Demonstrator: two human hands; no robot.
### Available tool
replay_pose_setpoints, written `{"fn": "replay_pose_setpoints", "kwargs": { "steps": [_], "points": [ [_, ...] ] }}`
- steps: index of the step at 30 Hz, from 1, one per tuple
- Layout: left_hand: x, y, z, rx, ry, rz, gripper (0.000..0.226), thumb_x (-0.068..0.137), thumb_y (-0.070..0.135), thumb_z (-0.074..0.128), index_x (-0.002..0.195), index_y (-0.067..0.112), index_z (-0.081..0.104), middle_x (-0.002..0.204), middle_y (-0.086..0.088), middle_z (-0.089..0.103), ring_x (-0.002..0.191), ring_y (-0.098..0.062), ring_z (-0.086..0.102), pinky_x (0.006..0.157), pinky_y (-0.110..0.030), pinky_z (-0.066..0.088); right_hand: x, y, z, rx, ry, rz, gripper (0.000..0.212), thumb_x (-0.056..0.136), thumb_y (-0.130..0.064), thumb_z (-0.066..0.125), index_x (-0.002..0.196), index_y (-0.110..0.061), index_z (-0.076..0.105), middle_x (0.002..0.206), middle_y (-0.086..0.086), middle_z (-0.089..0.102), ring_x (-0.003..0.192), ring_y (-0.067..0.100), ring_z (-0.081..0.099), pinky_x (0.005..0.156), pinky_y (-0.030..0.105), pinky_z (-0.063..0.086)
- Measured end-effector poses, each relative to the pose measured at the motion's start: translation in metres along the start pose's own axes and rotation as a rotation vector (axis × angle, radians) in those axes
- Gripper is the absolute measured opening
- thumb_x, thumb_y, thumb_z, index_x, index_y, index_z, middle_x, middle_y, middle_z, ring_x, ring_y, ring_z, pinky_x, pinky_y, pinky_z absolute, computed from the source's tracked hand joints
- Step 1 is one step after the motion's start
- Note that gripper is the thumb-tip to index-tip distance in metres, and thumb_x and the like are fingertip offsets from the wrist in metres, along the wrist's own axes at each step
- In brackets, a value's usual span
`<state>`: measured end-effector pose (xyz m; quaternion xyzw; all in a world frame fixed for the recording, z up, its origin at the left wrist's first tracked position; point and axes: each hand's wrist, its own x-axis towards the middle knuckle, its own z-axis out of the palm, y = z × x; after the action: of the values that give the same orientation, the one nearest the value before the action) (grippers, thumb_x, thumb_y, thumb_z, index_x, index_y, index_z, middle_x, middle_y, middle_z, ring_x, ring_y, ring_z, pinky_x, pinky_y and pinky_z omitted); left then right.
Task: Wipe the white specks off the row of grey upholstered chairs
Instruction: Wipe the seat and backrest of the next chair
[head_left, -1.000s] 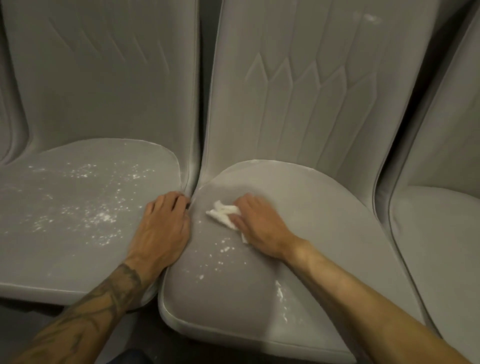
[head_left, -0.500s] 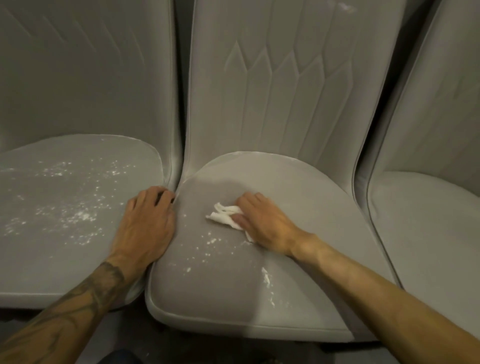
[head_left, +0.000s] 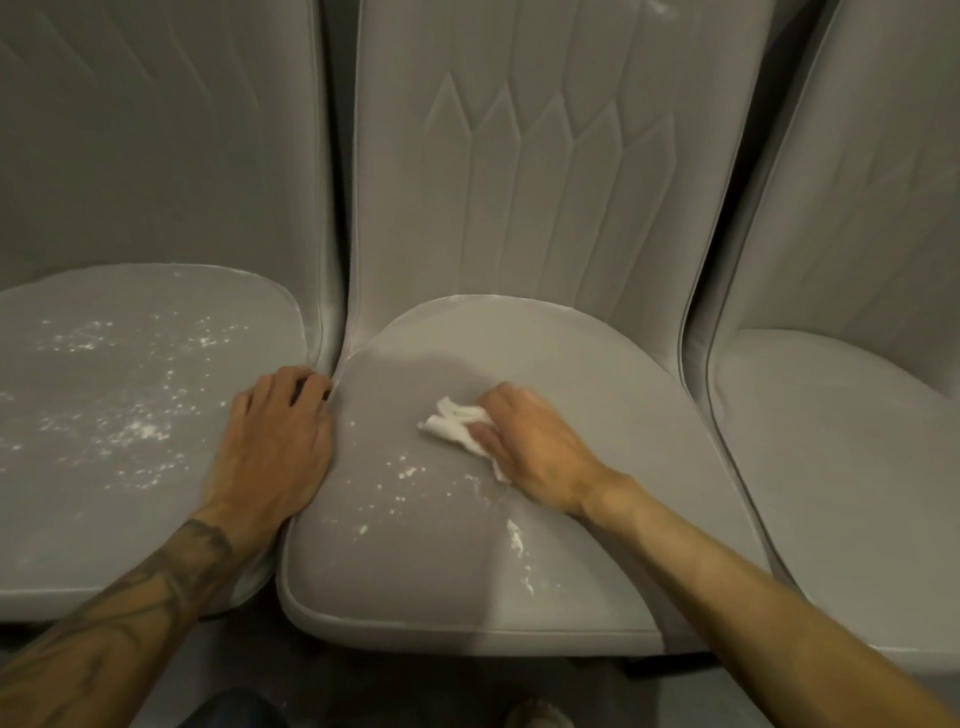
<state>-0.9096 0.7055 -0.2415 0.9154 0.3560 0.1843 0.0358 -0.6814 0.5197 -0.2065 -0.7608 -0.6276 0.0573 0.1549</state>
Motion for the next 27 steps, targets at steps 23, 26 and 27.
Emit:
{"fn": "replay_pose_setpoints", "kwargs": {
  "steps": [23, 26, 27],
  "points": [
    [-0.001, 0.003, -0.006, -0.013, -0.026, -0.011, 0.034, 0.097, 0.021, 0.038, 0.117, 0.007, 0.062, 0.123, -0.016, 0.059, 0.109, -0.037, 0.055, 0.094, -0.052, 0.043, -0.072, -0.094, 0.026, 0.010, 0.129, 0.153, 0.026, 0.108, -0.036, 0.034, 0.106, -0.019, 0.054, 0.104, -0.002, 0.050, 0.088, 0.019, 0.044, 0.079, 0.037, 0.041],
    [-0.002, 0.002, -0.007, -0.010, -0.030, -0.006, 0.035, 0.098, 0.021, 0.038, 0.118, 0.007, 0.062, 0.123, -0.016, 0.059, 0.108, -0.037, 0.055, 0.094, -0.052, 0.043, -0.081, -0.075, 0.014, -0.090, 0.117, 0.275, 0.027, 0.108, -0.036, 0.030, 0.114, -0.022, 0.052, 0.109, -0.003, 0.050, 0.090, 0.018, 0.043, 0.082, 0.034, 0.039],
    [-0.002, 0.002, -0.007, -0.011, -0.028, -0.006, 0.035, 0.097, 0.021, 0.038, 0.118, 0.007, 0.062, 0.122, -0.017, 0.059, 0.107, -0.038, 0.055, 0.094, -0.052, 0.043, -0.088, -0.070, 0.012, -0.122, 0.153, 0.364, 0.027, 0.108, -0.036, 0.029, 0.115, -0.023, 0.051, 0.108, -0.004, 0.050, 0.088, 0.016, 0.042, 0.081, 0.033, 0.039]
  ]
}}
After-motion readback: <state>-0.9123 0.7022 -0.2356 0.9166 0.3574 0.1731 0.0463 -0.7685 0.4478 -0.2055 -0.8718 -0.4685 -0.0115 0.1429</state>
